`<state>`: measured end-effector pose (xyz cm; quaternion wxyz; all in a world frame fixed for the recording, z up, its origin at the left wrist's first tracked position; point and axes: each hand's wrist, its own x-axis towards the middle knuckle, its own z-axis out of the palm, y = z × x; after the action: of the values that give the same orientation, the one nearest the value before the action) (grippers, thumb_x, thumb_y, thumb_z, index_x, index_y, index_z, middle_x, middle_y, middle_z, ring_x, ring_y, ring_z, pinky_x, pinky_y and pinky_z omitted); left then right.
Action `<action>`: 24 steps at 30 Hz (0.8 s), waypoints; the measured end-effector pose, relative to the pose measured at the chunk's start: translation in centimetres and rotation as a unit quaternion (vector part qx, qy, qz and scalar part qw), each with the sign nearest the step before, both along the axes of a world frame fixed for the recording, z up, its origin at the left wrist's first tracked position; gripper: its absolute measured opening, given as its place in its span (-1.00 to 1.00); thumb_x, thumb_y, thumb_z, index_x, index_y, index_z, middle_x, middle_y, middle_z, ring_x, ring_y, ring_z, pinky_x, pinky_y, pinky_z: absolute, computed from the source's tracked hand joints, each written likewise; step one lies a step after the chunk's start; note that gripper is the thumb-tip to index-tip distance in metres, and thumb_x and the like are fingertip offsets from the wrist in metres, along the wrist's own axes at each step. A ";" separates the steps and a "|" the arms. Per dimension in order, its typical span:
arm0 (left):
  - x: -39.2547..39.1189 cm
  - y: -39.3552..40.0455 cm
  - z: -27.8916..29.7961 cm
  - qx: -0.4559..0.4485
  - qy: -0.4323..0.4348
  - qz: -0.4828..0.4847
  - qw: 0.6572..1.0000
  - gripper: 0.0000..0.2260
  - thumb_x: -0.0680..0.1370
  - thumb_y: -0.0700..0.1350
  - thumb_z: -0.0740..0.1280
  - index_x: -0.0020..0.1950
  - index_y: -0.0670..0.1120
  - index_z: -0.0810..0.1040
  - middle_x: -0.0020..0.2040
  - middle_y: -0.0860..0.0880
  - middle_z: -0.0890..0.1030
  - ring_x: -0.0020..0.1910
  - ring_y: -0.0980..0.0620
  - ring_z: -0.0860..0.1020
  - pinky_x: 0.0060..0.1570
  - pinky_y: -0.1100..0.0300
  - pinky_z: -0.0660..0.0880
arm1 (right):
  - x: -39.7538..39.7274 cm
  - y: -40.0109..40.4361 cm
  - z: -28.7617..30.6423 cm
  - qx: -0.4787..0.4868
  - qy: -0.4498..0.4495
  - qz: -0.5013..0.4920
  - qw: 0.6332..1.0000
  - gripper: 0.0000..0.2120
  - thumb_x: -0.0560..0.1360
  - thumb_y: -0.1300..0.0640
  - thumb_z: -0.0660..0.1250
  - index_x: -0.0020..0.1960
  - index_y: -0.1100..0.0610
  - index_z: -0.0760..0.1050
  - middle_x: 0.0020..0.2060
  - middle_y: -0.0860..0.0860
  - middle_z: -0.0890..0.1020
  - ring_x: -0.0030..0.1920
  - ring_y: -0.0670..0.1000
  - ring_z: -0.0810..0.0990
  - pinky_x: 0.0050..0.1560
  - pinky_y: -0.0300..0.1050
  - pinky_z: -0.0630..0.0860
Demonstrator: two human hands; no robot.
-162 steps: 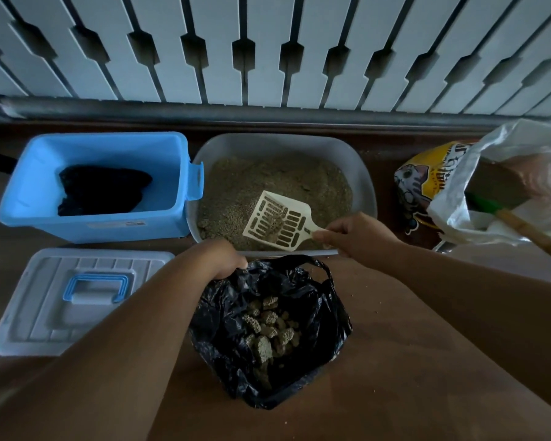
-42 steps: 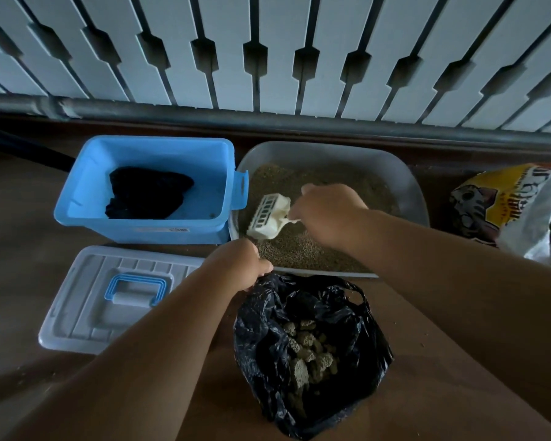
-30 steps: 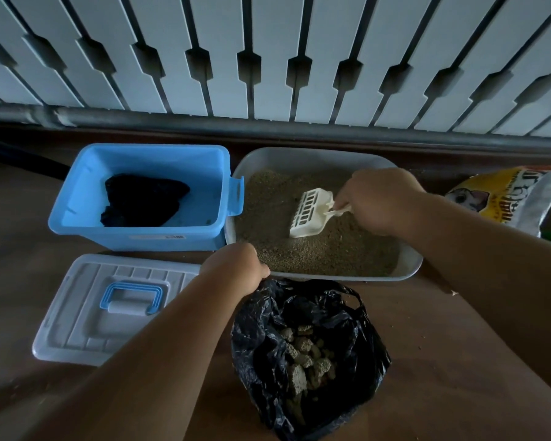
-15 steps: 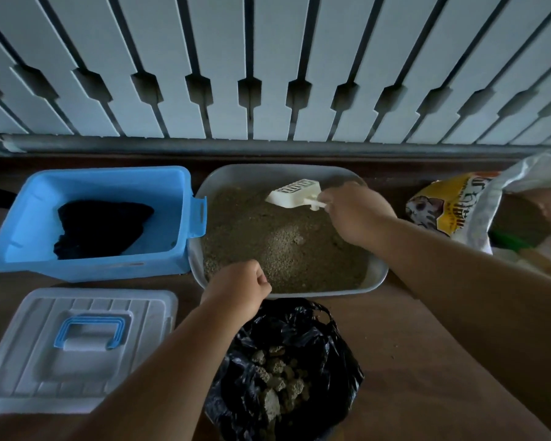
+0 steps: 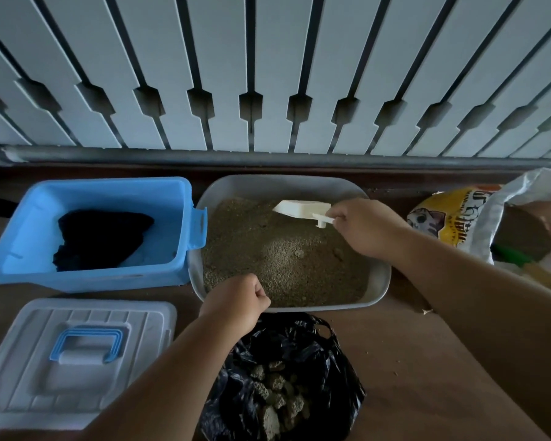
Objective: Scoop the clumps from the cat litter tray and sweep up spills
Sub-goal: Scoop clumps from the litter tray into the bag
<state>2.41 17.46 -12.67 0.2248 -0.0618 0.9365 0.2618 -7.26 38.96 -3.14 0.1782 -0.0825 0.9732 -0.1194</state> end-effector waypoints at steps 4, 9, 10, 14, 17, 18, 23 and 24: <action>0.1 -0.2 -0.3 0.014 0.003 0.010 1.000 -0.92 0.58 0.01 0.35 -0.10 0.06 0.55 -0.25 0.10 0.61 -0.32 0.13 0.52 -0.33 0.21 0.37 | -0.9 -1.3 -1.6 0.030 0.004 -0.024 0.999 -0.68 0.64 0.17 0.11 0.29 0.04 0.53 -0.15 0.03 0.61 -0.18 0.01 0.58 -0.30 -0.12 0.41; 0.1 -1.3 -0.6 0.059 0.052 0.053 0.995 -0.91 0.60 -0.01 0.33 -0.10 0.07 0.53 -0.21 0.10 0.62 -0.30 0.15 0.56 -0.33 0.21 0.44 | -3.4 -2.9 -2.4 0.067 -0.009 -0.095 0.993 -0.68 0.62 0.22 0.20 0.36 0.18 0.49 0.01 0.12 0.61 -0.03 0.09 0.59 -0.05 -0.06 0.52; 0.0 -1.6 -0.7 0.063 0.065 0.061 0.994 -0.91 0.61 -0.01 0.32 -0.10 0.07 0.53 -0.21 0.10 0.62 -0.29 0.16 0.56 -0.31 0.20 0.48 | -3.6 -3.3 -2.6 0.077 -0.021 -0.102 0.992 -0.66 0.62 0.23 0.22 0.37 0.18 0.47 0.04 0.12 0.61 0.02 0.09 0.59 0.03 -0.04 0.53; -0.5 -2.7 -1.3 0.067 0.094 0.076 0.990 -0.93 0.60 -0.01 0.33 -0.08 0.08 0.53 -0.17 0.13 0.61 -0.19 0.17 0.58 -0.14 0.14 0.57 | -2.2 -5.3 -4.3 0.057 -0.045 -0.093 0.993 -0.60 0.61 0.25 0.21 0.44 0.17 0.40 0.08 0.13 0.61 0.00 0.10 0.60 -0.11 -0.06 0.47; -0.7 -3.1 -1.8 0.077 0.093 0.085 0.989 -0.94 0.61 0.00 0.32 -0.06 0.10 0.54 -0.18 0.13 0.61 -0.25 0.18 0.55 -0.28 0.20 0.47 | -0.9 -6.7 -4.9 0.067 -0.061 -0.044 0.995 -0.57 0.58 0.26 0.20 0.45 0.17 0.40 0.18 0.17 0.60 0.05 0.13 0.60 -0.08 -0.04 0.52; -0.8 -3.2 -1.9 0.080 0.095 0.091 0.988 -0.94 0.61 0.00 0.32 -0.07 0.10 0.55 -0.20 0.12 0.59 -0.30 0.18 0.52 -0.32 0.21 0.41 | -0.8 -6.8 -4.7 0.076 -0.064 -0.026 0.995 -0.58 0.58 0.27 0.19 0.43 0.18 0.42 0.18 0.17 0.59 0.06 0.13 0.60 -0.08 -0.05 0.52; -1.0 -3.3 -2.3 0.082 0.100 0.107 0.986 -0.93 0.59 0.02 0.33 -0.08 0.10 0.56 -0.23 0.12 0.59 -0.31 0.17 0.51 -0.34 0.21 0.36 | -1.3 -6.2 -2.3 0.098 -0.090 0.034 0.991 -0.72 0.58 0.21 0.23 0.26 0.19 0.54 -0.09 0.07 0.62 -0.15 0.05 0.58 -0.23 -0.12 0.41; -1.0 -3.2 -2.3 0.078 0.099 0.105 0.986 -0.93 0.59 0.03 0.33 -0.08 0.10 0.56 -0.22 0.12 0.59 -0.30 0.17 0.52 -0.34 0.21 0.36 | -1.4 -6.0 -1.7 0.102 -0.091 0.041 0.990 -0.74 0.57 0.21 0.23 0.22 0.17 0.57 -0.14 0.04 0.62 -0.18 0.04 0.59 -0.22 -0.11 0.43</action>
<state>1.43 14.22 -14.99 0.1063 -0.1154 0.9193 0.3610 -8.70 32.93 -4.84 0.2781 -0.0925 0.9559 -0.0195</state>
